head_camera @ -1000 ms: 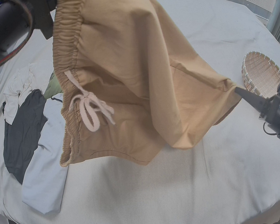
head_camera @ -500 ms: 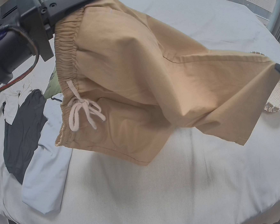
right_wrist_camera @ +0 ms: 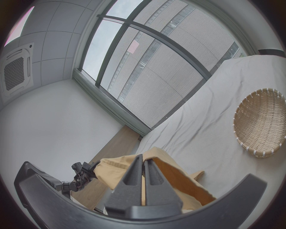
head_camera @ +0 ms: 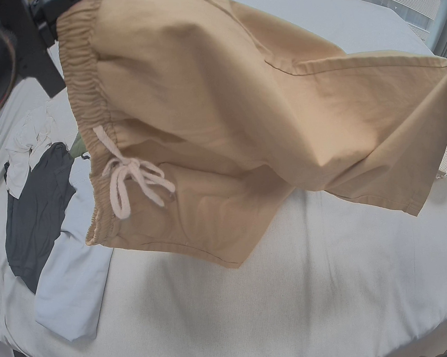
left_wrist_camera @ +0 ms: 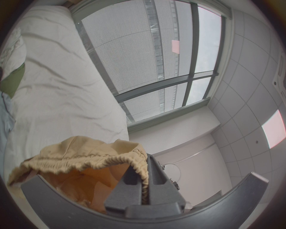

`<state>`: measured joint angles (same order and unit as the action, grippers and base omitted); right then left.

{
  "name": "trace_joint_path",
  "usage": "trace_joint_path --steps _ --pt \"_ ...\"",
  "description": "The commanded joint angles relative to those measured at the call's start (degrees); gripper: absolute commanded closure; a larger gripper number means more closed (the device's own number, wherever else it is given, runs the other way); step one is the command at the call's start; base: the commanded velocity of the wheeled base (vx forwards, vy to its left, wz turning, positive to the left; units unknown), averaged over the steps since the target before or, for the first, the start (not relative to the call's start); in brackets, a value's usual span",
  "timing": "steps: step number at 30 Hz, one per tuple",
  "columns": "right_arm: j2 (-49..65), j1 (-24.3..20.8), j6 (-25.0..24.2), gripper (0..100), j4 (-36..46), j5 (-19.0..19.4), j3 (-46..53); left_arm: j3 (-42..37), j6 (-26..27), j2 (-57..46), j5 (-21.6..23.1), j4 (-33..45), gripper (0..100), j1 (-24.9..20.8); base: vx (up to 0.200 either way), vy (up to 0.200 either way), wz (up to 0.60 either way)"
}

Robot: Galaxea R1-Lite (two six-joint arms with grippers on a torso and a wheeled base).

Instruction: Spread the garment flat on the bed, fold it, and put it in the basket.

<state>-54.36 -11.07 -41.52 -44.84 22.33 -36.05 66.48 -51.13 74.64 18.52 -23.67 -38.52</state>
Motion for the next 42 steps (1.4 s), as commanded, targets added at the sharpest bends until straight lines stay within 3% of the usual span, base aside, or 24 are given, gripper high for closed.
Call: trace_joint_path --steps 1,6,10,16,20,25,35,36,42 --pt "-4.00 6.15 -0.40 100 1.95 2.45 2.56 -9.79 -0.90 -2.13 -0.15 -1.02 100 2.75 0.000 0.000 0.00" --pt "-8.92 7.38 0.48 100 1.51 3.07 5.55 -15.67 -0.82 -0.64 -0.15 -4.01 100 6.53 0.000 0.000 0.00" --pt "-13.41 7.29 4.17 100 1.59 3.77 8.36 -22.18 -0.82 2.61 -0.15 -10.16 100 9.78 0.000 0.000 0.00" --pt "-16.66 7.03 6.54 100 1.51 5.09 11.26 -27.89 -0.82 6.57 -0.06 -17.37 100 11.72 0.000 0.000 0.00" --pt "-19.21 6.32 7.33 100 1.42 5.09 13.37 -32.81 -0.82 10.79 -0.06 -27.74 100 13.03 0.000 0.000 0.00" --pt "-22.55 6.24 11.99 100 1.33 5.09 16.01 -34.83 -2.13 12.98 0.12 -37.85 100 13.65 0.000 0.000 0.00" --pt "-26.06 4.57 12.17 100 -3.77 5.09 16.10 -35.45 -4.77 10.79 1.52 -40.40 100 13.56 0.000 0.000 0.00" --pt "-26.15 4.57 12.17 0 -3.94 5.09 16.10 -35.54 -4.77 10.70 1.52 -40.40 100 13.56 0.000 0.000 0.00" --pt "-29.14 2.90 11.99 0 -8.78 5.00 15.57 -36.42 -4.77 10.08 1.87 -40.84 100 13.39 0.000 0.000 0.00"
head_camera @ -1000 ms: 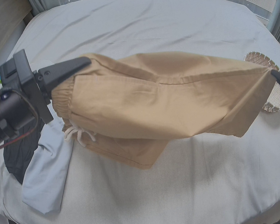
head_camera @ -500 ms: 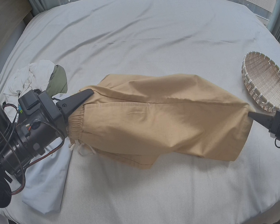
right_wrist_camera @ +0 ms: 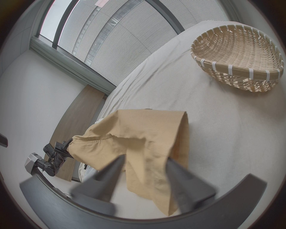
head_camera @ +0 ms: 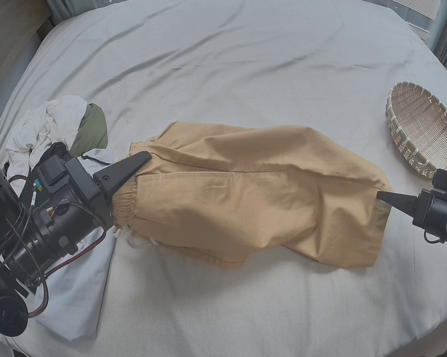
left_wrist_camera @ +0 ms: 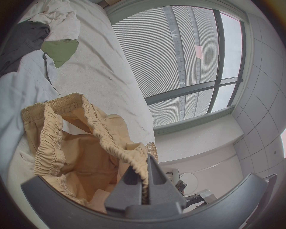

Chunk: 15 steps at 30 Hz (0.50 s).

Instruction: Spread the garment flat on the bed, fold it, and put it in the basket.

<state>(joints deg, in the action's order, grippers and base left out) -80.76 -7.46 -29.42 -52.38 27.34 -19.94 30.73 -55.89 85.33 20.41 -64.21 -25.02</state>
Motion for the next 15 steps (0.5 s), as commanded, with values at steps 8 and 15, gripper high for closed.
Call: trace_joint_path --steps 8,15 --pt "-8.27 -2.82 -1.87 0 -10.28 -0.10 -1.15 -1.03 -1.76 -0.70 0.51 -2.24 100 -0.12 0.000 0.000 0.00" --pt "-10.03 -5.28 -6.00 0 -16.52 -0.10 -1.33 -1.11 -2.55 -0.52 1.30 -3.82 100 -0.12 0.000 0.000 0.00"
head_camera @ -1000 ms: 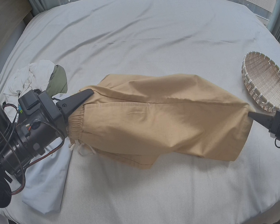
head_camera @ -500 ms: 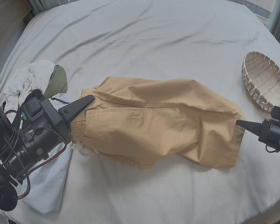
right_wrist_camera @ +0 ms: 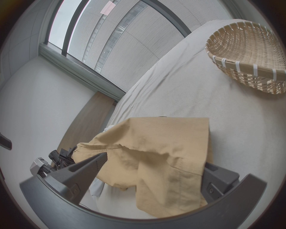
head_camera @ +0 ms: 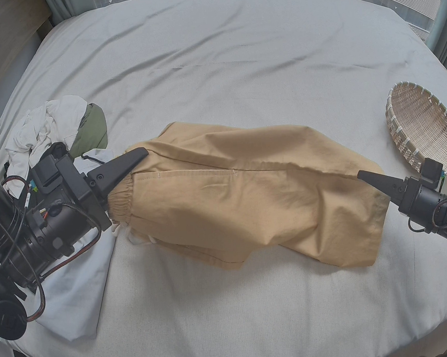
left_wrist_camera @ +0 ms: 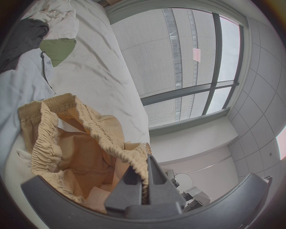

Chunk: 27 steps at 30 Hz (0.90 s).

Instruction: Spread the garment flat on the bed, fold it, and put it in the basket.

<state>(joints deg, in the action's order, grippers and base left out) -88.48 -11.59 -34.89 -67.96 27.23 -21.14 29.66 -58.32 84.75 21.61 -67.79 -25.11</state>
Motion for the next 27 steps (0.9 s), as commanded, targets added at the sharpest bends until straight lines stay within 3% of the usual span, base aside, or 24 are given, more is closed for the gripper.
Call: trace_joint_path --steps 1,6,7,17,27 --pt "-2.66 -1.24 -0.53 0 -1.21 0.01 -0.04 -0.04 -0.13 0.07 0.10 -0.24 100 -0.02 0.000 0.000 0.00" --pt "-3.81 -1.33 -0.62 0 -2.88 -0.25 0.04 0.05 -0.04 0.33 0.10 -0.24 100 -0.02 0.000 0.000 0.00" --pt "-3.89 -1.24 -0.62 100 -3.23 -0.34 0.04 -0.04 -0.04 0.33 0.10 -0.24 100 -0.02 0.000 0.000 0.00" --pt "-2.49 -0.80 -0.62 100 -3.76 -0.52 -0.04 -0.57 -0.74 0.42 0.01 -1.20 100 -0.11 0.000 0.000 0.00" --pt "11.75 -1.85 -0.62 100 -1.12 -0.52 0.75 0.22 -0.57 -0.64 0.10 -8.41 100 -0.46 0.000 0.000 0.00"
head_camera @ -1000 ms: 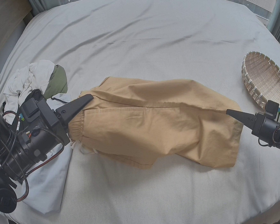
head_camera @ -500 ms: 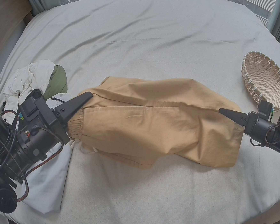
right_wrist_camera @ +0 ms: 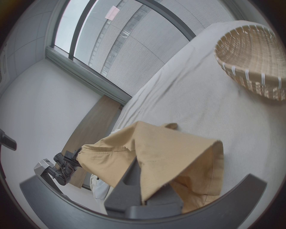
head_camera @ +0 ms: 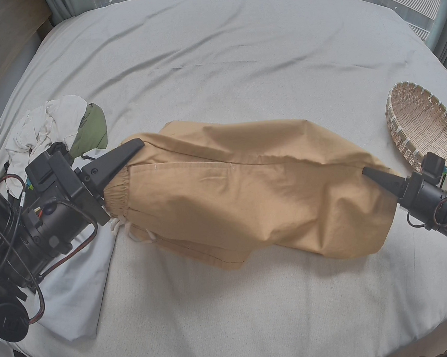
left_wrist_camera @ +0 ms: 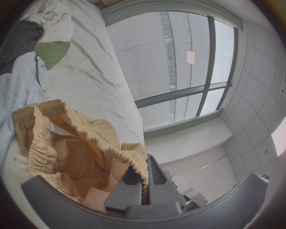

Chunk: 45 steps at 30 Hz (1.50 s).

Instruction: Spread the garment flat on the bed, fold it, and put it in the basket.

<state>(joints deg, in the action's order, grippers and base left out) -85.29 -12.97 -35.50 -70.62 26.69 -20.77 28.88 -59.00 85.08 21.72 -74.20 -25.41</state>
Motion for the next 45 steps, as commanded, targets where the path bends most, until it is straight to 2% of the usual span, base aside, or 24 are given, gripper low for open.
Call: trace_joint_path --steps 1,6,13,16,23,25,29,37,45 --pt "10.40 -0.48 -0.01 100 2.77 0.03 0.38 1.44 0.12 -1.58 -0.01 -2.00 100 -0.52 0.000 0.000 0.00" --pt "18.66 -0.39 -0.27 100 9.71 0.30 -1.46 4.61 0.56 -3.69 0.25 -2.00 100 -1.05 0.000 0.000 0.00" --pt "23.76 0.05 -0.36 100 16.30 0.03 -6.39 9.18 2.93 -6.15 1.92 0.11 100 -1.14 0.000 0.000 0.00" --pt "26.40 0.05 -0.36 100 22.63 -0.14 -10.34 12.17 4.33 -10.02 3.94 7.32 100 -1.23 0.000 0.000 0.00" --pt "27.45 0.58 -0.10 100 27.73 -0.14 -15.97 17.88 5.48 -15.21 6.05 19.62 100 -1.05 0.000 0.000 0.00" --pt "27.54 0.84 -0.10 100 30.37 -0.05 -20.10 19.81 9.43 -16.35 6.58 23.93 100 -1.14 0.000 0.000 0.00" --pt "28.07 0.84 -0.10 100 35.02 -0.14 -25.55 21.66 12.42 -17.31 7.10 27.45 100 -1.23 0.000 0.000 0.00" --pt "28.60 0.84 -0.01 100 43.55 -0.05 -37.32 25.17 12.42 -19.34 7.19 32.81 100 -1.23 0.000 0.000 0.00" --pt "28.60 0.84 0.08 100 51.90 0.03 -48.92 27.63 12.42 -20.13 7.19 34.04 100 -1.23 0.000 0.000 0.00"
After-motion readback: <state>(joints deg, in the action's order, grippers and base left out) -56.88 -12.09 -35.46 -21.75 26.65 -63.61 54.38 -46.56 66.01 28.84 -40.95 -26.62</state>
